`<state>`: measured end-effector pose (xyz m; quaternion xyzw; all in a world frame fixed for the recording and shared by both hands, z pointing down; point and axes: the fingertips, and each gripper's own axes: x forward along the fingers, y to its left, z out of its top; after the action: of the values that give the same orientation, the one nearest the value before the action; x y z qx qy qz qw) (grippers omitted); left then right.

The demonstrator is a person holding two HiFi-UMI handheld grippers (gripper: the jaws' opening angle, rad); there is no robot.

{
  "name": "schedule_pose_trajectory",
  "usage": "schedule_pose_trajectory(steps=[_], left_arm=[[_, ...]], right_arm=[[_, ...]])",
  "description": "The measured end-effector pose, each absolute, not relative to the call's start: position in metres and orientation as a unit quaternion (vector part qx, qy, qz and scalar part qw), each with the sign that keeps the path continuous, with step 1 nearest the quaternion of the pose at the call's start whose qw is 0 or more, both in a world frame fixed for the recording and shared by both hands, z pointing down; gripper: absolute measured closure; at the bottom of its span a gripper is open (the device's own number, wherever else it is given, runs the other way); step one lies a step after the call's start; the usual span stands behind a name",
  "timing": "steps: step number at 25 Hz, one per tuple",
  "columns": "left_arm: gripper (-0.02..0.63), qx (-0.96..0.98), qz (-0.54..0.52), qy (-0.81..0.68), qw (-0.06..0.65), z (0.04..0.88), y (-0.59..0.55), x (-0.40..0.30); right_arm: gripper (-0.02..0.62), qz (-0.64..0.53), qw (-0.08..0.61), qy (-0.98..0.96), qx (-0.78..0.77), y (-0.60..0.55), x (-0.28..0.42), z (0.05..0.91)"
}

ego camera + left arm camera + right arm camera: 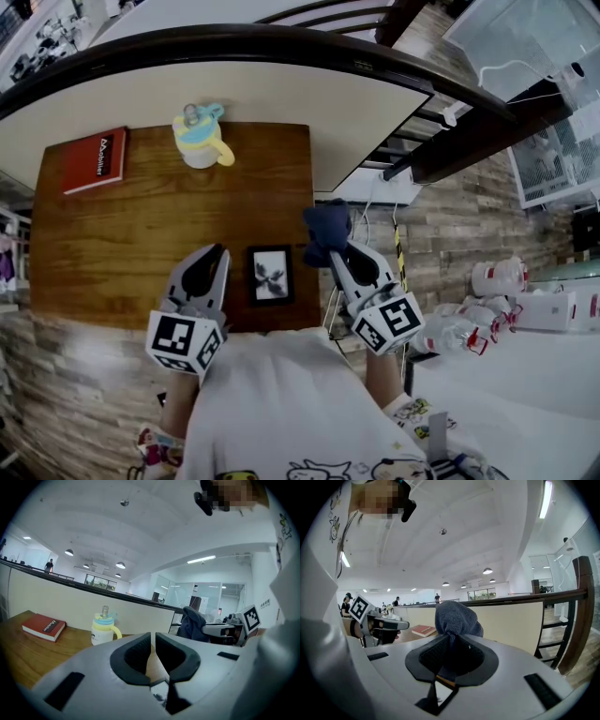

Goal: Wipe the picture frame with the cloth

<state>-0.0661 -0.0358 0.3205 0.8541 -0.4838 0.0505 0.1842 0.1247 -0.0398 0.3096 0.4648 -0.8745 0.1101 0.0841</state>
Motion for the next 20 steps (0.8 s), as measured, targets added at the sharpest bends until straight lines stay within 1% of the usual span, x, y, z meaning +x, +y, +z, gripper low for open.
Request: schedule_pose_trajectory(steps=[7, 20], left_arm=[[0.600, 0.851, 0.049, -0.492, 0.180, 0.323, -0.037, -0.069], [0.601, 0.856, 0.061, -0.486, 0.167, 0.321, -0.043, -0.064]], right_arm=[[0.549, 0.116, 0.091, -0.873, 0.466, -0.037, 0.124, 0.319], [0.550, 0.118, 0.098, -0.869, 0.470, -0.041, 0.126, 0.323]])
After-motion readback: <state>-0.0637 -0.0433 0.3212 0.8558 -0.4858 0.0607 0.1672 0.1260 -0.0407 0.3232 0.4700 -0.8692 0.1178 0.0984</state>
